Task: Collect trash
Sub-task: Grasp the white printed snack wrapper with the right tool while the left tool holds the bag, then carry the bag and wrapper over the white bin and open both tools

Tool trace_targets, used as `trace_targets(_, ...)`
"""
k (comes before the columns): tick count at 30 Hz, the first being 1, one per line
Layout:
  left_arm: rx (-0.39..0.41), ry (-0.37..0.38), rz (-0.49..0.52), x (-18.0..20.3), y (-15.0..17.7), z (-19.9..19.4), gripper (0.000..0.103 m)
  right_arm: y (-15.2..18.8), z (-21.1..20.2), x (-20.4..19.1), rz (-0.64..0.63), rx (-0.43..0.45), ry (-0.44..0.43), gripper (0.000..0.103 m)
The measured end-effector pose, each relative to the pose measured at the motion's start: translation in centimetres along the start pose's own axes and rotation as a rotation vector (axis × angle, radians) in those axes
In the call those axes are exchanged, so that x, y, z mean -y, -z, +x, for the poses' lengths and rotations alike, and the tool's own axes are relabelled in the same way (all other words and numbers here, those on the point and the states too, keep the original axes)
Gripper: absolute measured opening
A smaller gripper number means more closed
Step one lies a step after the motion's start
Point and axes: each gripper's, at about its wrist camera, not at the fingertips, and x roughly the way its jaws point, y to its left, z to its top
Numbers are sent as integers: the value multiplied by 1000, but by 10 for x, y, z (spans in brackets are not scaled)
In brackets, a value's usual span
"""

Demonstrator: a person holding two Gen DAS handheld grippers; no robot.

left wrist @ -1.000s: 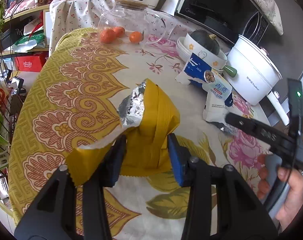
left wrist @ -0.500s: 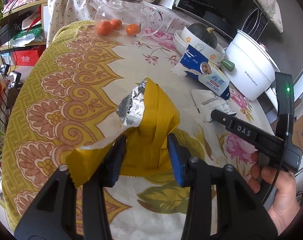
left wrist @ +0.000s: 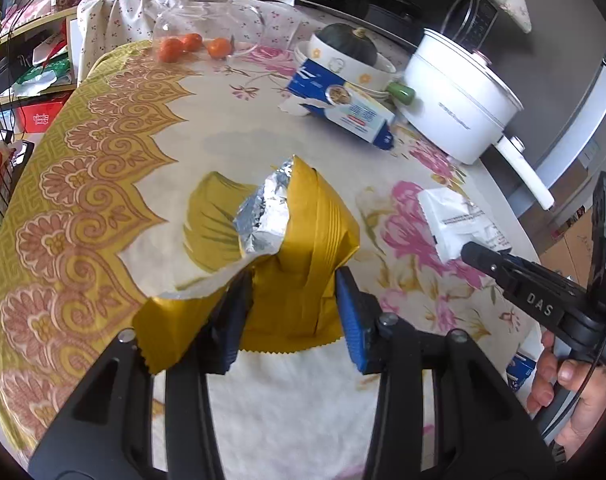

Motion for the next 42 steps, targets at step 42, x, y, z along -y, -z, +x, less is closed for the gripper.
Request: trace_targets(42,-131,253,500,293,126,9,45,186,-186,277,437,-40,156,22)
